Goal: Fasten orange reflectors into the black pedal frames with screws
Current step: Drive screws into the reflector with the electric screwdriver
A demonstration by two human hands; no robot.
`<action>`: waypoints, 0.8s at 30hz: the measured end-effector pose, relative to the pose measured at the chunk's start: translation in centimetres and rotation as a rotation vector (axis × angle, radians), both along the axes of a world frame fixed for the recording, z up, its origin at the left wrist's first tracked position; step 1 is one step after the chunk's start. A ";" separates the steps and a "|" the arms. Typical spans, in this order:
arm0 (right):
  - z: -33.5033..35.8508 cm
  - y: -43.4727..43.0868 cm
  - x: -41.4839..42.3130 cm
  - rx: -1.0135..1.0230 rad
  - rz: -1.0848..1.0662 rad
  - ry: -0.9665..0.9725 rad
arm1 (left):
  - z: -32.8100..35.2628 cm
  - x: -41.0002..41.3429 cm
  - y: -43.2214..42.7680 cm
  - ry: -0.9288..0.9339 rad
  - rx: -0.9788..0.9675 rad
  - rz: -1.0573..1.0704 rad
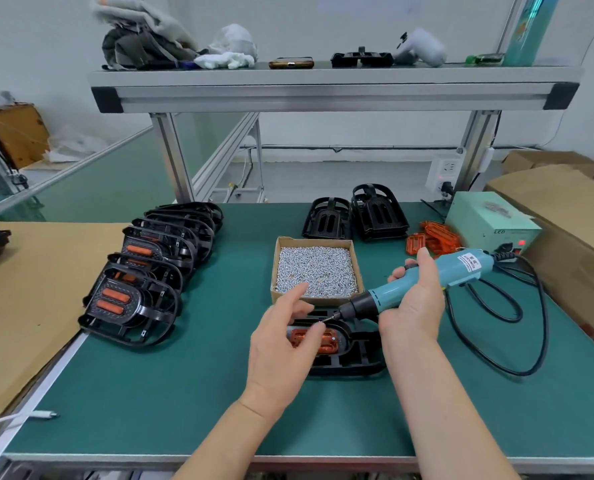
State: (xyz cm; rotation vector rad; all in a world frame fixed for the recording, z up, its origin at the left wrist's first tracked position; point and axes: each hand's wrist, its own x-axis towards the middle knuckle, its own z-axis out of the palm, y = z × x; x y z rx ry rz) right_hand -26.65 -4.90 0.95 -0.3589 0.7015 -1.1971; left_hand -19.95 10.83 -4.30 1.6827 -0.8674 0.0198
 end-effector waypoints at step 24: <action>0.2 3.8 3.9 -0.461 0.030 0.203 | -3.2 6.2 1.0 -0.177 0.589 0.186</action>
